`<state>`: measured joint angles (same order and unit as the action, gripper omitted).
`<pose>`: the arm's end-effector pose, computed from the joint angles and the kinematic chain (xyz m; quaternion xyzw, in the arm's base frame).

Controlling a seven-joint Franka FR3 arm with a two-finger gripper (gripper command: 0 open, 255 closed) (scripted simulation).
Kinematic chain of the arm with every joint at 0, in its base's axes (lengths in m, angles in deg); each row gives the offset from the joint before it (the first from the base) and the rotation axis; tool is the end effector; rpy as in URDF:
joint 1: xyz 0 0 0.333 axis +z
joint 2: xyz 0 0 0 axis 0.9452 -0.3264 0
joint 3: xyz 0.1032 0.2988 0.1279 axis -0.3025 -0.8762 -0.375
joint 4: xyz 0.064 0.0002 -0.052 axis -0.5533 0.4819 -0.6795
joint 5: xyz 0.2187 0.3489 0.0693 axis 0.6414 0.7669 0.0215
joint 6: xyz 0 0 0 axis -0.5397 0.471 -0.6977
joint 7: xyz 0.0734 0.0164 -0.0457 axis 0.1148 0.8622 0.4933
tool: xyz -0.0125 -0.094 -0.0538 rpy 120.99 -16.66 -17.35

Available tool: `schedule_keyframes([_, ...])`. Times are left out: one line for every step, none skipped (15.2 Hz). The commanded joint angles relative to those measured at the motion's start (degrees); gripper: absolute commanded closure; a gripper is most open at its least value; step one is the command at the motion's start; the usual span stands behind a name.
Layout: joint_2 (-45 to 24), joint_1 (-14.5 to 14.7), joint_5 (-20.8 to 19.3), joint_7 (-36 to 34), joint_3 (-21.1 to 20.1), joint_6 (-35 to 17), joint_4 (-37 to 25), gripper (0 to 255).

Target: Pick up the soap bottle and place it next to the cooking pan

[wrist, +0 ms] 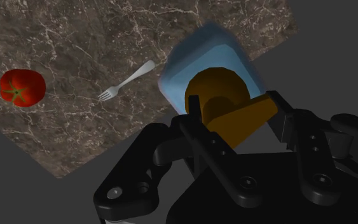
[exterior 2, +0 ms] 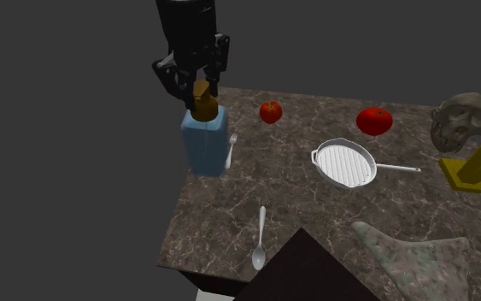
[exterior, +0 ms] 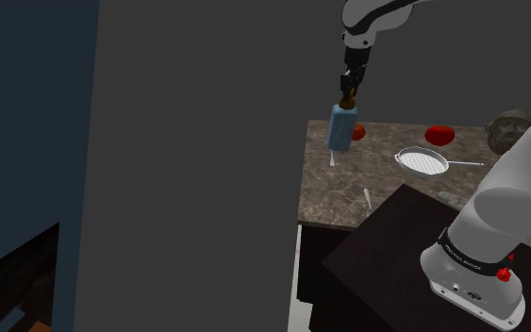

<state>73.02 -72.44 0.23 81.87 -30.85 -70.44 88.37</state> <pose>0.5226 -0.1725 0.4892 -0.9971 -0.0760 0.0018 0.0035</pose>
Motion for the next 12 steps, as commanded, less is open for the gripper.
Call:
schedule_keyframes([0.3,0.0,-0.1,0.0,0.0,1.7,-1.4,255])
schedule_keyframes([0.4,0.0,-0.1,0.0,0.0,2.4,-2.0,255])
schedule_keyframes([0.5,0.0,-0.1,0.0,0.0,3.2,-2.7,255])
schedule_keyframes([0.7,0.0,-0.2,-0.1,-0.1,3.9,-3.3,255])
schedule_keyframes([0.8,0.0,-0.2,-0.1,-0.1,4.7,-4.0,255])
schedule_keyframes([0.9,0.0,-0.2,-0.1,-0.1,5.5,-4.7,255])
schedule_keyframes([0.9,0.0,-0.2,-0.1,-0.1,6.2,-5.3,255])
schedule_keyframes([1.0,0.1,-0.2,-0.1,-0.1,7.0,-6.0,255])
schedule_keyframes([1.0,0.1,-0.2,-0.1,-0.2,7.8,-6.8,255])
schedule_keyframes([1.1,0.1,-0.2,-0.1,-0.2,8.5,-7.5,255])
schedule_keyframes([1.1,0.1,-0.2,-0.2,-0.2,9.3,-8.2,255])
schedule_keyframes([1.1,0.1,-0.2,-0.2,-0.2,10.1,-9.0,255])
